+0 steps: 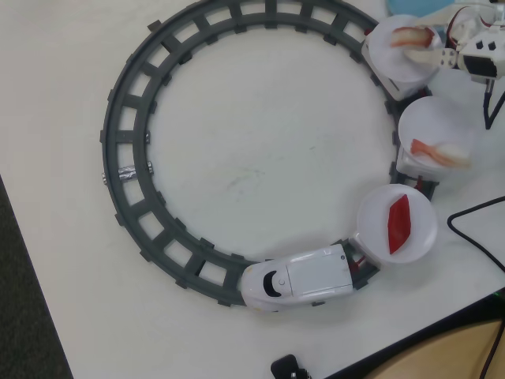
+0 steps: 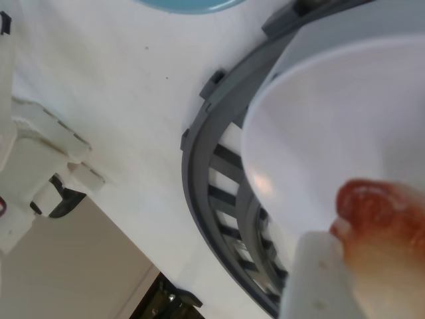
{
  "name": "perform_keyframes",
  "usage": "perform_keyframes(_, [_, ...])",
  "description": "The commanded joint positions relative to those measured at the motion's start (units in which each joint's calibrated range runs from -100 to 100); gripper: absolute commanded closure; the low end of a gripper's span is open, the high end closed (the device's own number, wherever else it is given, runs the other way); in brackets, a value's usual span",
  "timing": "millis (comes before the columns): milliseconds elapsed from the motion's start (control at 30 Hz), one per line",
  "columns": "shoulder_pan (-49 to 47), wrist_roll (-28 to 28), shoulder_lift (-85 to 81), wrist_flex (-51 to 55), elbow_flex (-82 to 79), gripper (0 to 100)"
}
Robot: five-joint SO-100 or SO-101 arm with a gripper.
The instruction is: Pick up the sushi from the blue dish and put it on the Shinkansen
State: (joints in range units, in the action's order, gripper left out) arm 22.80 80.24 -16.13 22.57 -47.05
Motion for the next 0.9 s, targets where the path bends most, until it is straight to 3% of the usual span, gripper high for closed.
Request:
perform_keyframes(0, [-0.1,0.0,-6.8,5.1,3.3,98])
perform_keyframes(333, [-0.4,-1.9,-10.3,13.2,3.2,97])
perform_keyframes(533, [-3.0,-6.3,-10.5,15.6,3.7,97])
perform_keyframes(867, [-4.1,-7.6,-12.7,16.4,3.4,78])
